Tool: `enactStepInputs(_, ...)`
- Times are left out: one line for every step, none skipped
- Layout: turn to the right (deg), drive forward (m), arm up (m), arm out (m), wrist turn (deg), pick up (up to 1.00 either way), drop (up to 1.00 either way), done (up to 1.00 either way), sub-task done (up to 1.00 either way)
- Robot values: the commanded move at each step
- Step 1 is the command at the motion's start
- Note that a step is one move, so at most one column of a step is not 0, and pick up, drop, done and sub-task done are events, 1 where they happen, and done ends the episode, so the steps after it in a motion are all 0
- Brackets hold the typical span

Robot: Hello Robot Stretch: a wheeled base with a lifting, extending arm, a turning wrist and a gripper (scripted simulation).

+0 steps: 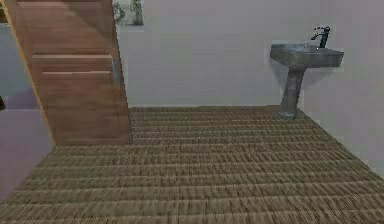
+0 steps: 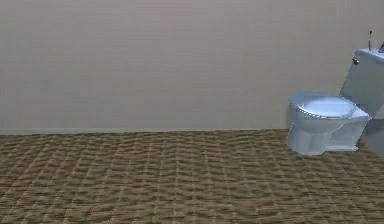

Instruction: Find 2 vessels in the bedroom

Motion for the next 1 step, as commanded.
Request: enactStepInputs(0.0, 0.50, 0.00, 0.00, 0.0, 0.00, 0.00, 0.00, 0.00)
